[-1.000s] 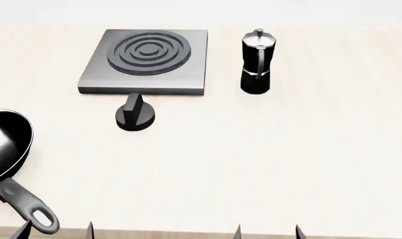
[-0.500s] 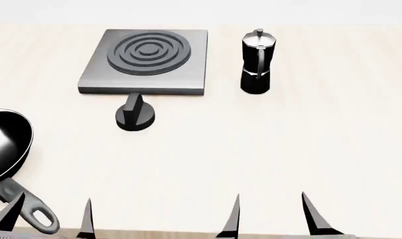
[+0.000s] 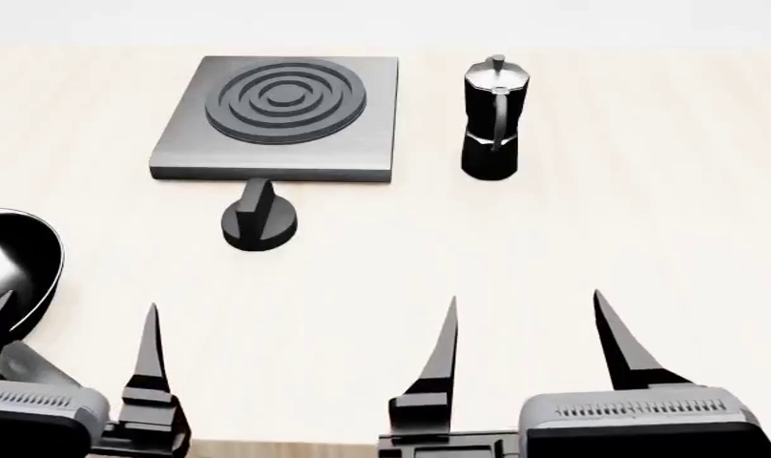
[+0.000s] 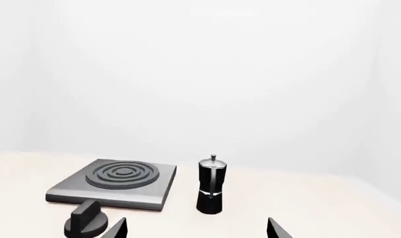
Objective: Turn on the stove.
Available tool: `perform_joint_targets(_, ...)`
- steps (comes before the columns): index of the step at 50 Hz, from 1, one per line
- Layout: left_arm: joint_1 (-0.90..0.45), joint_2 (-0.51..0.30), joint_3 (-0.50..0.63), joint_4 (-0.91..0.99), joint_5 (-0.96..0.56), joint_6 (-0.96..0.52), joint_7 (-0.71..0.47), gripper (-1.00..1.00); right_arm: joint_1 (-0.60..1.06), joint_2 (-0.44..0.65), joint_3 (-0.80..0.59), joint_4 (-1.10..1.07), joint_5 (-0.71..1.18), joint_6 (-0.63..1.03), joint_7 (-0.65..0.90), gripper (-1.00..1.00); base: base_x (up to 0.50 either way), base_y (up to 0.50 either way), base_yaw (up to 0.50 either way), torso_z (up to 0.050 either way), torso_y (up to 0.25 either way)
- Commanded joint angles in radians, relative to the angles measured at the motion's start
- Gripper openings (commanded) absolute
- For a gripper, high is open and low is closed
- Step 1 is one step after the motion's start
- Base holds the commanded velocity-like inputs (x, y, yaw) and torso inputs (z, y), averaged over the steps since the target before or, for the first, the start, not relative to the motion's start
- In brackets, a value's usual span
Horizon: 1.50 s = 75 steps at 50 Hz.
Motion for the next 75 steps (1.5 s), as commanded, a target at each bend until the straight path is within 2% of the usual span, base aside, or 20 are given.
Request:
perform_joint_targets(1,-0.067,-0.01,0.005,0.055,-0.013,-0.061,-0.004,1.0,0.081,0.006,0.007,-0.123,0.027,0.14,0.01,1.0,0.0,0.0,0.0,0.0,0.0)
perform_joint_targets(11,-0.103,-0.031,0.014,0.108,-0.015,-0.104,-0.002,1.0,0.15,0.01,0.009,-0.197,0.051,0.233,0.017,1.0,0.0,0.0,0.0,0.0,0.0)
perform_joint_targets(24,-0.148,-0.033,-0.003,0.222,-0.041,-0.201,-0.015,1.0,0.184,0.021,0.024,-0.243,0.068,0.272,0.034,1.0,0.0,0.0,0.0,0.0,0.0)
perform_joint_targets(43,-0.118,-0.052,-0.005,0.221,-0.043,-0.161,-0.035,1.0,0.179,0.083,-0.038,-0.268,0.061,0.279,0.097,1.0,0.0,0.0,0.0,0.0,0.0)
perform_joint_targets(51,-0.116,-0.063,0.008,0.218,-0.037,-0.156,-0.04,1.0,0.192,0.154,-0.058,-0.269,0.174,0.266,0.207,1.0,0.0,0.01,0.0,0.0,0.0)
perform_joint_targets(62,-0.115,-0.072,0.018,0.225,-0.033,-0.166,-0.05,1.0,0.203,0.198,-0.063,-0.266,0.261,0.254,0.284,1.0,0.0,0.03,0.0,0.0,0.0)
perform_joint_targets(75,-0.113,-0.077,0.019,0.231,-0.042,-0.165,-0.058,1.0,0.202,0.216,-0.076,-0.257,0.296,0.223,0.317,1.0,0.0,0.01,0.0,0.0,0.0)
